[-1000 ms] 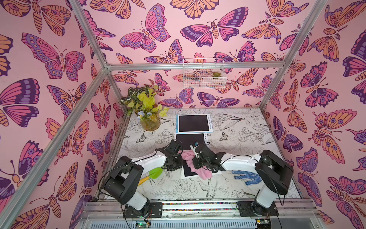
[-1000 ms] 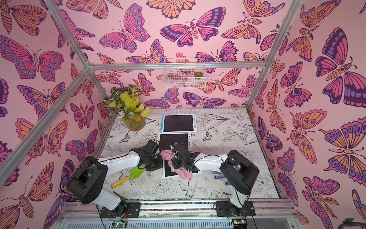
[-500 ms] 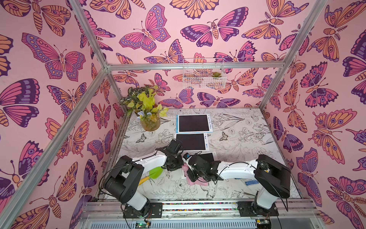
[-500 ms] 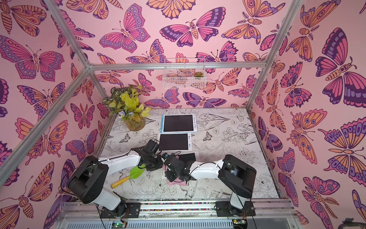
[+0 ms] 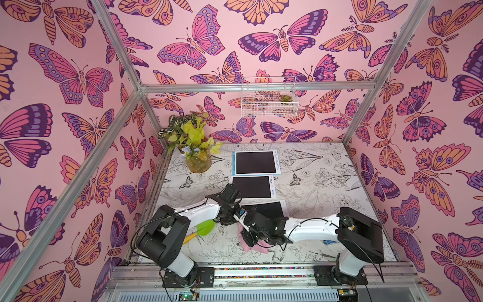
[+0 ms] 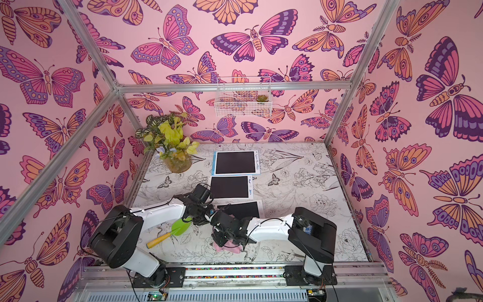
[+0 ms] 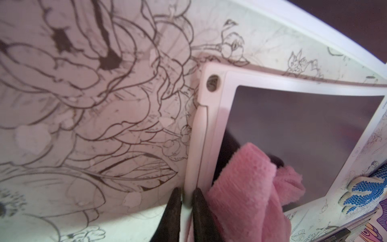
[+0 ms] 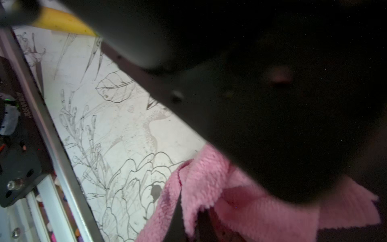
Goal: Wipe the drawing tablet
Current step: Wipe the dirt from the drawing tablet.
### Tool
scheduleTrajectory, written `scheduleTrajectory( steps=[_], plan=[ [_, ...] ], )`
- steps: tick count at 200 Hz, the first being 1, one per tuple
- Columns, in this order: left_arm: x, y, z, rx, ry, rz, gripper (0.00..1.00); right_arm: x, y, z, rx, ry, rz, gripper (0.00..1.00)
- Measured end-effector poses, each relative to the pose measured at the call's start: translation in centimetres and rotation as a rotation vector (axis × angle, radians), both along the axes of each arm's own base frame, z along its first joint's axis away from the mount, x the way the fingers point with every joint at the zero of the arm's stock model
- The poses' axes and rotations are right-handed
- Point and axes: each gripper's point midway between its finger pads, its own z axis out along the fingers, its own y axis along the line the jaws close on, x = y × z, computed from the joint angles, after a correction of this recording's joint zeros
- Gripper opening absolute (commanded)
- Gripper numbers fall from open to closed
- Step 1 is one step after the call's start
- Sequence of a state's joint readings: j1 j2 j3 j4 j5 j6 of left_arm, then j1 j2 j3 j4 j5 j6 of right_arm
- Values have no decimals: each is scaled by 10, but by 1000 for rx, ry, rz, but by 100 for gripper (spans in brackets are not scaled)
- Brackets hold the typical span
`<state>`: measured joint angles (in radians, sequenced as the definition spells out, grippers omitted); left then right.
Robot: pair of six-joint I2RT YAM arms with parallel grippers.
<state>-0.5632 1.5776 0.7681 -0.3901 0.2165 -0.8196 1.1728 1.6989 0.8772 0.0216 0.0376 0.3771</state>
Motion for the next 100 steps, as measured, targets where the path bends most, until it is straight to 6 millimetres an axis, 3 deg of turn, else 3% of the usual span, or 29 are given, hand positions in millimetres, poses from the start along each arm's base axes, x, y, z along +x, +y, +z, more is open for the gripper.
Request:
scheduleTrajectory(
  steps=[23, 38, 52, 79, 90, 100],
  plan=[
    [0, 0, 0, 0, 0, 0, 15, 19, -44, -8, -39, -12, -98, 0],
    [0, 0, 0, 0, 0, 0, 15, 20, -53, -11, -53, -12, -109, 0],
    [0, 0, 0, 0, 0, 0, 15, 11, -41, -12, -60, -18, -71, 0],
    [0, 0, 0, 0, 0, 0, 15, -11, 9, -6, -34, -25, 28, 0],
    [0, 0, 0, 0, 0, 0, 15, -12, 14, -3, -27, -27, 27, 0],
    [0, 0, 0, 0, 0, 0, 15, -4, 4, -3, -27, -22, -11, 0]
  ],
)
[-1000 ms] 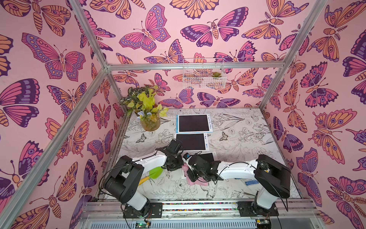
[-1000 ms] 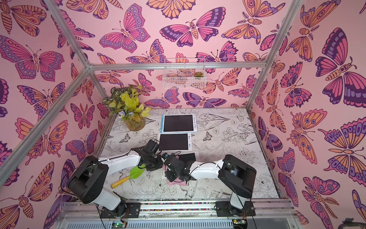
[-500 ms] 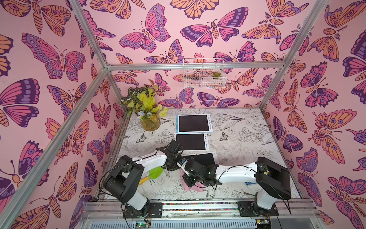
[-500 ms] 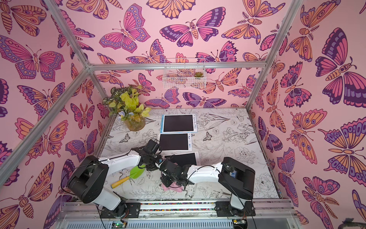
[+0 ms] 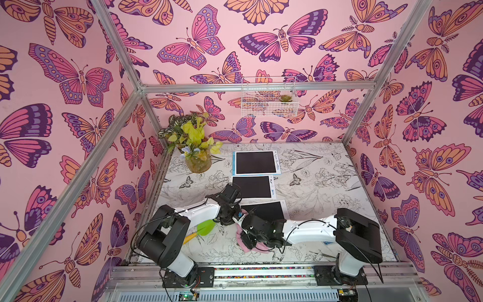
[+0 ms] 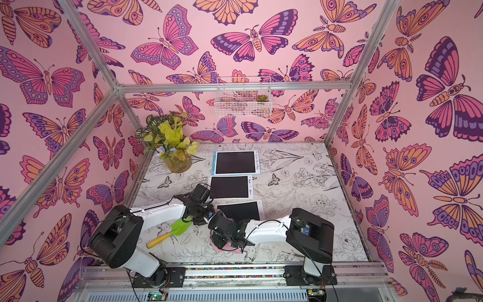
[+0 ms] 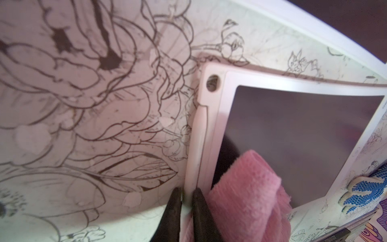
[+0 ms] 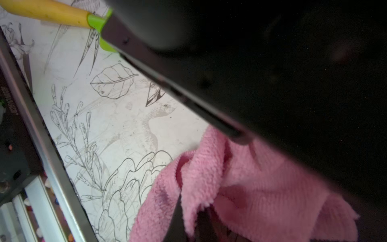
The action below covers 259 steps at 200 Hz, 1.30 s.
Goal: Wipe the drawing tablet
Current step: Wipe the dirt from the drawing tablet.
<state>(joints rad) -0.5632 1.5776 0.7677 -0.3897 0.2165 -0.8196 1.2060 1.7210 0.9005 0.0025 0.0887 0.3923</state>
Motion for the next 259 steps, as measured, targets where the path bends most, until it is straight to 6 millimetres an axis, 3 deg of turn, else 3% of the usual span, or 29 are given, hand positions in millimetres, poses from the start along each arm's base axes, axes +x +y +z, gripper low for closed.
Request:
scheduleTrajectory(
  steps=[28, 41, 56, 84, 104, 123, 150, 163, 176, 184, 197, 208, 219, 237, 259],
  plan=[
    [0, 0, 0, 0, 0, 0, 15, 33, -71, -7, -57, -1, -168, 0],
    [0, 0, 0, 0, -1, 0, 15, 33, -84, -7, -77, 1, -183, 0],
    [0, 0, 0, 0, -1, 0, 15, 25, -70, -6, -82, -1, -139, 0],
    [0, 0, 0, -2, -5, 0, 15, 14, -20, -4, -59, 8, -61, 0],
    [0, 0, 0, -2, -6, 0, 15, 24, -22, -3, -48, 22, -109, 0],
    [0, 0, 0, -2, -7, 1, 15, 56, -63, -6, -77, 48, -260, 0],
    [0, 1, 0, -2, -8, 0, 15, 99, -157, -15, -176, 88, -535, 0],
    [0, 0, 0, -2, -10, 0, 15, 104, -176, -17, -204, 100, -584, 0],
    [0, 0, 0, -3, -11, 0, 15, 100, -169, -15, -215, 95, -560, 0],
    [0, 0, 0, -3, -11, 0, 15, 95, -153, -14, -230, 91, -515, 0],
    [0, 0, 0, -3, -11, 1, 15, 85, -105, -10, -232, 67, -396, 0],
    [0, 0, 0, -3, -11, 0, 15, 70, -49, -2, -193, 39, -274, 0],
    [0, 0, 0, -3, -11, 1, 15, 52, -5, 5, -141, 31, -183, 0],
    [0, 3, 0, 2, -8, 8, 15, 40, 6, 1, -148, 47, -155, 0],
    [0, 3, 0, 7, -11, 8, 15, 63, -26, -5, -152, 74, -251, 0]
  ],
)
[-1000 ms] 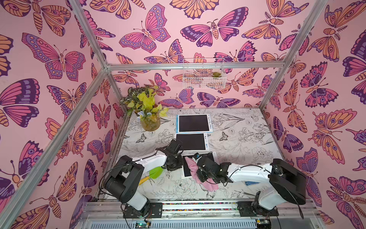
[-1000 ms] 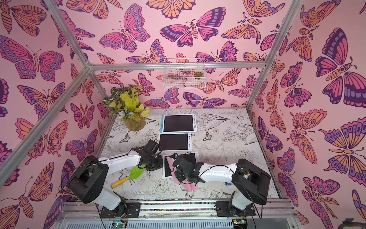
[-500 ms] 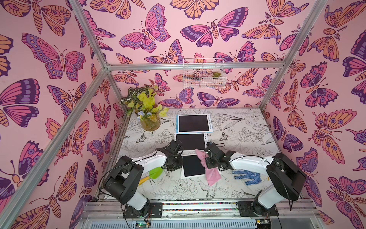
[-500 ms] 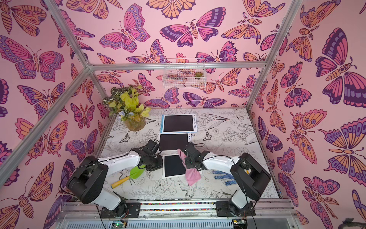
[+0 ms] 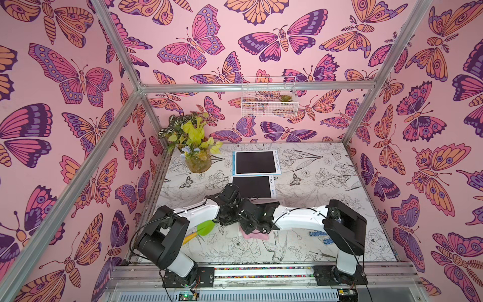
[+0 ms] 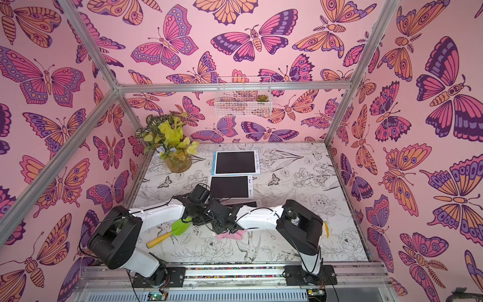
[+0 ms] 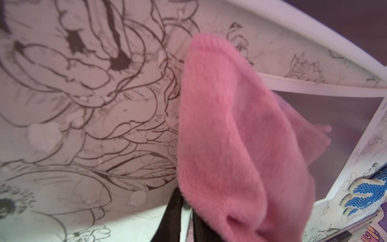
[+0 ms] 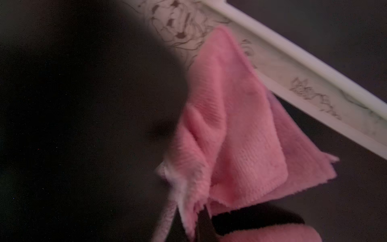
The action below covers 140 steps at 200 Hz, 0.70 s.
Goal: Wipe the drawing tablet
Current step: Wipe the dirt from the drawing tablet, then place the cleaning item at the center of the board.
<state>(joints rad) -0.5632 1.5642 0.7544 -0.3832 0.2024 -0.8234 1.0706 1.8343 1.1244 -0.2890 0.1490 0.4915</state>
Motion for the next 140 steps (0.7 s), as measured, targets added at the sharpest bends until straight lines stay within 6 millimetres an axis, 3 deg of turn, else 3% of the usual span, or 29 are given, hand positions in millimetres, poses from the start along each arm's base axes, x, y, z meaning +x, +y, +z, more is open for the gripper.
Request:
scheduleTrajectory(
  steps=[34, 61, 101, 140],
  plan=[
    [0, 0, 0, 1, 0, 0, 15, 33, -129, -9, -98, 57, -338, 0],
    [0, 0, 0, 2, 1, 0, 15, 30, -199, -7, -220, 91, -555, 0],
    [0, 0, 1, 3, 3, 0, 15, 37, -271, 0, -281, 147, -817, 0],
    [2, -1, 3, 1, 0, -1, 18, 62, -300, 34, -232, 92, -925, 0]
  ],
)
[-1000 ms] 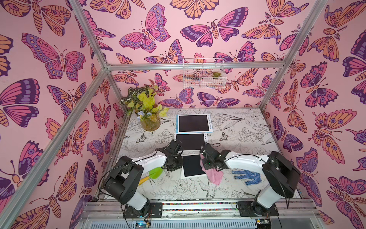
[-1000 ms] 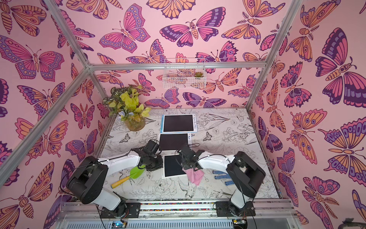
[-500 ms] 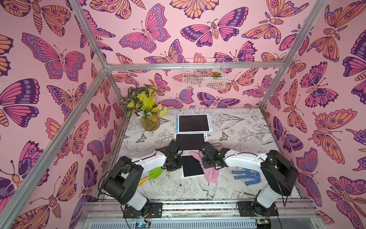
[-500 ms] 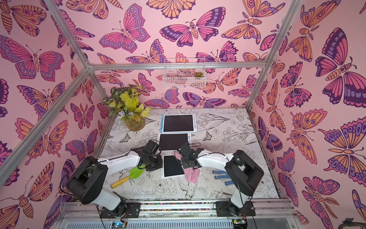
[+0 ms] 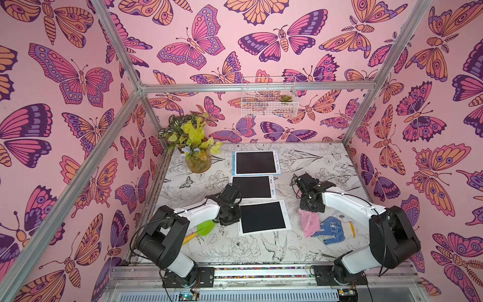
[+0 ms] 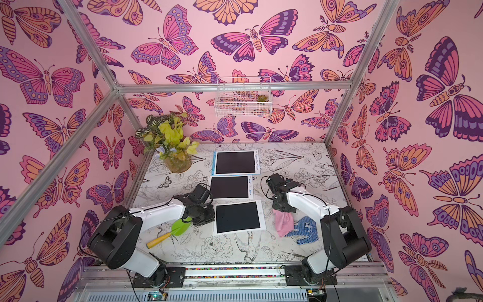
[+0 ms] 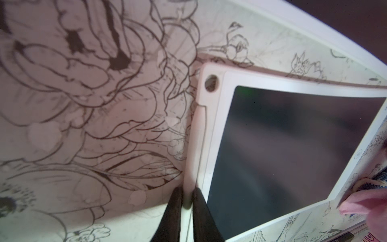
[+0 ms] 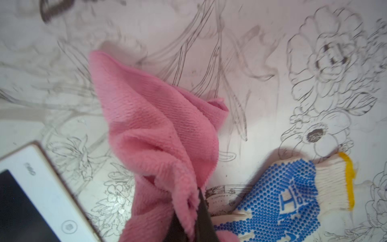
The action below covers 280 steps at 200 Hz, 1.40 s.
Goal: Wipe the drawing tablet
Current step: Place the cleaning item at the center of the board, then adjust the drawing tablet at the center of the board.
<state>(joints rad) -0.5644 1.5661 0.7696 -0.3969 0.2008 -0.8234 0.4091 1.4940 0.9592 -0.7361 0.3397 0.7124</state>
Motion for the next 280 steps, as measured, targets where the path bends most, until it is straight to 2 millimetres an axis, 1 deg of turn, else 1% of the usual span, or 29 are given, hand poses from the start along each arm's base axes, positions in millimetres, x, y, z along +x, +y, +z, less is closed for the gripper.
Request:
scheduleTrajectory(
  steps=[19, 30, 46, 56, 57, 62, 77, 91, 105, 133, 142, 151, 161, 169, 185, 197, 217, 241, 258, 280],
  plan=[
    [1, -2, 3, -2, -3, -5, 26, 19, -12, 19, -2, -51, -28, 0],
    [0, -2, 4, 5, 1, -10, 31, 28, -19, 25, -3, -65, -41, 1],
    [-2, 1, 6, 21, 12, -8, 39, 41, -27, 25, -10, -54, -49, 15],
    [-5, 4, 7, 36, 23, -14, 44, 46, -30, 17, -11, -28, -49, 26],
    [-6, 4, 7, 37, 27, -11, 44, 47, -30, 16, -11, -22, -47, 26],
    [-8, 6, 7, 45, 33, -15, 47, 48, -31, 11, -10, -6, -45, 33],
    [-15, 11, 9, 65, 63, -9, 54, 47, -29, 0, -2, 43, -20, 51],
    [-17, 14, 14, 62, 76, -4, 59, 43, -27, 1, 9, 60, -3, 63],
    [-15, 13, 22, 39, 80, 4, 62, 42, -25, 13, 24, 37, 10, 70],
    [-7, 9, 36, -36, 87, 28, 65, 39, -20, 57, 58, -60, 44, 76],
    [-5, 9, 39, -56, 90, 28, 67, 39, -12, 72, 71, -91, 78, 78],
    [-4, 8, 40, -74, 98, 27, 67, 37, -3, 82, 81, -112, 116, 80],
    [-4, 8, 41, -94, 108, 26, 68, 34, 10, 89, 107, -120, 169, 85],
    [-3, 7, 41, -105, 115, 20, 69, 29, 22, 90, 141, -112, 218, 87],
    [-4, 7, 39, -125, 135, 9, 72, 17, 45, 84, 239, -74, 301, 86],
    [-4, 6, 36, -137, 150, -2, 74, 8, 59, 74, 317, -34, 346, 81],
    [-7, 4, 32, -156, 172, -29, 74, -15, 82, 47, 462, 67, 404, 80],
    [-9, 2, 27, -176, 194, -55, 74, -36, 99, 15, 581, 181, 428, 79],
    [-9, -1, 24, -190, 203, -67, 74, -41, 109, -3, 636, 240, 437, 78],
    [-7, -5, 22, -209, 202, -73, 74, -38, 120, -19, 690, 282, 447, 77]
  ],
)
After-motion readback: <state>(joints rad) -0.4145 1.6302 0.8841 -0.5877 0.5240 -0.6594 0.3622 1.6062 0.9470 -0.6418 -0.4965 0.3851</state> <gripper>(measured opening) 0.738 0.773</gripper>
